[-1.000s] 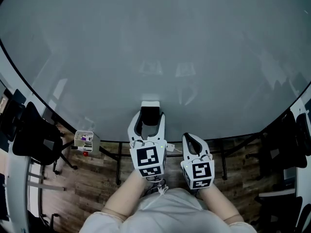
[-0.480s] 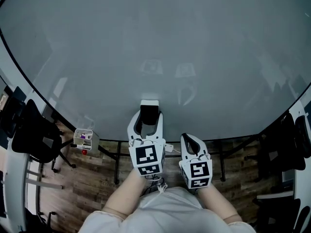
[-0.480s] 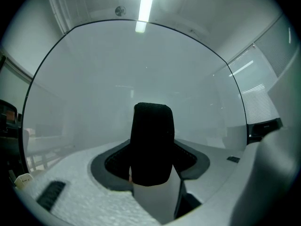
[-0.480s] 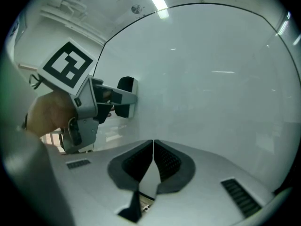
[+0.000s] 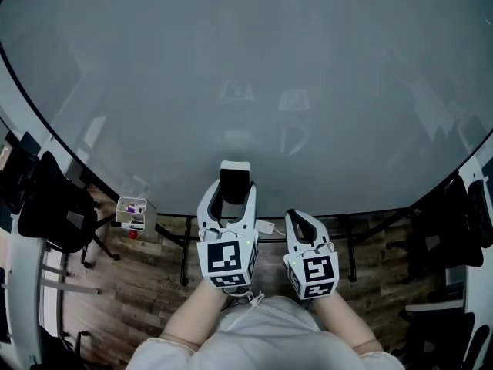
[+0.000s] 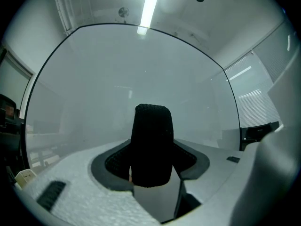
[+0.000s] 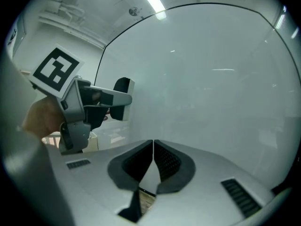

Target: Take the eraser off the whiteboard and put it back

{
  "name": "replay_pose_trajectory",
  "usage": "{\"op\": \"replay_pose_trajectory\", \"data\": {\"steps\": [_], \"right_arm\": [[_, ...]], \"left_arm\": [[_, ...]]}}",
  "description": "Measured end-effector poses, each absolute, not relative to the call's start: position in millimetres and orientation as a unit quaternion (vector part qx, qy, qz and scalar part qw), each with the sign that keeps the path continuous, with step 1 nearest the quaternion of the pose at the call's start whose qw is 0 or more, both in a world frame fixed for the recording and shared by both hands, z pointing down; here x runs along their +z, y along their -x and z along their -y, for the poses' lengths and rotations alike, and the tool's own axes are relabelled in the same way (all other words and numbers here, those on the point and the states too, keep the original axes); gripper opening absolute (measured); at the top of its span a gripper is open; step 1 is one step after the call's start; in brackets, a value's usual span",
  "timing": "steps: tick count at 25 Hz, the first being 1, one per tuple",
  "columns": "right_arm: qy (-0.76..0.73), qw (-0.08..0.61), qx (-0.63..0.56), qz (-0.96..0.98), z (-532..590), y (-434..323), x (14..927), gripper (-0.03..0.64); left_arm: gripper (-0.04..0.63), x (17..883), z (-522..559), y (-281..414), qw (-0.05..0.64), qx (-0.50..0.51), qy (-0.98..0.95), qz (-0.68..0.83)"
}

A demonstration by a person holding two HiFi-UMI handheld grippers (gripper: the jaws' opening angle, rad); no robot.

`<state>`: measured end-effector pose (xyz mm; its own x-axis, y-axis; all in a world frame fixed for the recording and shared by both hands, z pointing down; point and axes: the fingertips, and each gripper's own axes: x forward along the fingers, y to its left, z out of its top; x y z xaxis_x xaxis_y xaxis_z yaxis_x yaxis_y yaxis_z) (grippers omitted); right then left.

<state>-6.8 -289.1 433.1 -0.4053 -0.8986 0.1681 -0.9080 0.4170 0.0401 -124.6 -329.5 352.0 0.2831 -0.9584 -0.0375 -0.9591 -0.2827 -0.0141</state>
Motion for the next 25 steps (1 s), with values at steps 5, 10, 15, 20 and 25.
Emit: {"op": "replay_pose_trajectory", "data": {"steps": [5,10,15,20,25], "right_arm": [[-0.541,0.078,0.032,0.837,281.0,8.4,434.1,0.029],[-0.551,0.061,0.028,0.832,275.3,7.5,431.0,0.029],[-0.55,0.055,0.025,0.833,269.4,15.4,428.6,0.029],[-0.551,0.056,0.027,0.832,264.5,18.0,431.5,0.029],[-0.548,0.055,0.026,0.834,263.0,21.0,429.5,0.029]], "left_arm": [[0.252,374.7,306.0,127.4,0.001,-0.007,0.811,-0.585],[0.252,399.3,292.5,131.7,-0.014,-0.029,0.811,-0.585],[0.252,415.3,286.2,135.9,-0.033,-0.037,0.81,-0.585],[0.252,422.7,277.6,131.1,-0.026,-0.048,0.817,-0.575],[0.252,417.2,277.6,131.2,-0.035,-0.035,0.816,-0.575]]}}
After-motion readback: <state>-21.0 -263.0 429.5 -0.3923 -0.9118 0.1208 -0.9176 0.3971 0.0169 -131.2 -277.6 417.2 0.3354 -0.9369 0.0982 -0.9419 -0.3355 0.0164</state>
